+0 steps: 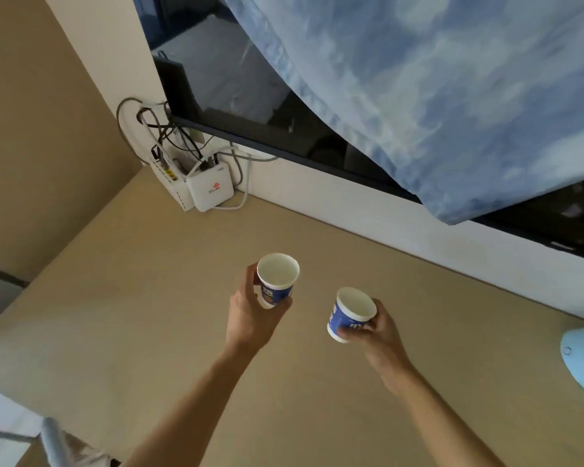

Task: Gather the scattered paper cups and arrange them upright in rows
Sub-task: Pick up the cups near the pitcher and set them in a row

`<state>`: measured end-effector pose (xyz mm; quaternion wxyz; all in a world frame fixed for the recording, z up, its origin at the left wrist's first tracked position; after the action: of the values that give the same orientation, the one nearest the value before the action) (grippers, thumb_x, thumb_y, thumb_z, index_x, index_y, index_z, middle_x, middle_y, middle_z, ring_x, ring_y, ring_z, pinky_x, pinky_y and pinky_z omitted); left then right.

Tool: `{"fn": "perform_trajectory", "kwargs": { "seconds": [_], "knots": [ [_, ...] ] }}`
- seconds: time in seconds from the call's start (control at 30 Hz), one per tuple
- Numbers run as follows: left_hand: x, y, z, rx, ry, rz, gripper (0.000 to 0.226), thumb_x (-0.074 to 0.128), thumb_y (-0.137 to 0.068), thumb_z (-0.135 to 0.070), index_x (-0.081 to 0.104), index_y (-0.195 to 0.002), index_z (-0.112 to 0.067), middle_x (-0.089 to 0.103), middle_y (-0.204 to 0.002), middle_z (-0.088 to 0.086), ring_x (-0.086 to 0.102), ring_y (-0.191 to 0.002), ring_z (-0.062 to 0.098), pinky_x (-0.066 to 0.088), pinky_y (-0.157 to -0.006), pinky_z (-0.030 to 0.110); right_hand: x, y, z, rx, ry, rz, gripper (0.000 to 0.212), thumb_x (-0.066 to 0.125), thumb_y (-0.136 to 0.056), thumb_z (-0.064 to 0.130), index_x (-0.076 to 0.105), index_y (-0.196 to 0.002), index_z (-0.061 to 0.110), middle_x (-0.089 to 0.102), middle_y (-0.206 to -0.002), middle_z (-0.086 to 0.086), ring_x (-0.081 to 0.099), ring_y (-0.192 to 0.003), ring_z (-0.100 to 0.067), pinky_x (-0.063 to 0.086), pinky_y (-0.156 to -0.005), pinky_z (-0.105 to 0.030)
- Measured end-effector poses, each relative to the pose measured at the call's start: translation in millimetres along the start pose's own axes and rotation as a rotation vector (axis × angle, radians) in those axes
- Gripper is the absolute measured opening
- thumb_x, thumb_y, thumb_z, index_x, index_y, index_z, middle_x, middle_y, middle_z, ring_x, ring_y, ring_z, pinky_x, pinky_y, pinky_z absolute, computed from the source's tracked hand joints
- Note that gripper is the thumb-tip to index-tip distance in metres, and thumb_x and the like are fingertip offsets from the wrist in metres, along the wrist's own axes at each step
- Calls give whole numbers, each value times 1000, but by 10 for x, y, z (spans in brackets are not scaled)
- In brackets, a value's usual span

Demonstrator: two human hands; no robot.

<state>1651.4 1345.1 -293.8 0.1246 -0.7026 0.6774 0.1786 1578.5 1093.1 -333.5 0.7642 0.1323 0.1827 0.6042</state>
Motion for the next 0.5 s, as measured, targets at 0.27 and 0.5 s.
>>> {"fn": "perform_trajectory", "kwargs": {
  "seconds": [0.27, 0.5],
  "knots": [
    [86, -1173, 235, 70, 29, -12, 64, 86, -74, -14, 53, -129, -18, 66, -116, -4, 62, -97, 14, 47, -72, 9, 420, -519, 27, -104, -68, -108, 73, 87, -45, 31, 65, -114, 21, 76, -102, 1, 74, -88, -9, 56, -67, -17],
    [490, -1852, 495, 103, 77, -45, 67, 86, -74, -8, 51, -131, -9, 62, -110, -3, 63, -98, 17, 55, -78, 27, 430, -754, -213, -211, -103, -194, 73, 87, -46, 30, 64, -114, 20, 75, -103, -5, 73, -94, -25, 60, -74, -30]
  ]
}}
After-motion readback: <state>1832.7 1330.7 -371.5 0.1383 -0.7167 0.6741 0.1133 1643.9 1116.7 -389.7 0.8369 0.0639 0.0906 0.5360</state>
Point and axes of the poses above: each hand's wrist, its own y-axis away from the middle knuckle, its own x-axis out of the palm, z = x × y, the point moved 8 cm from there along -y, towards the middle knuckle
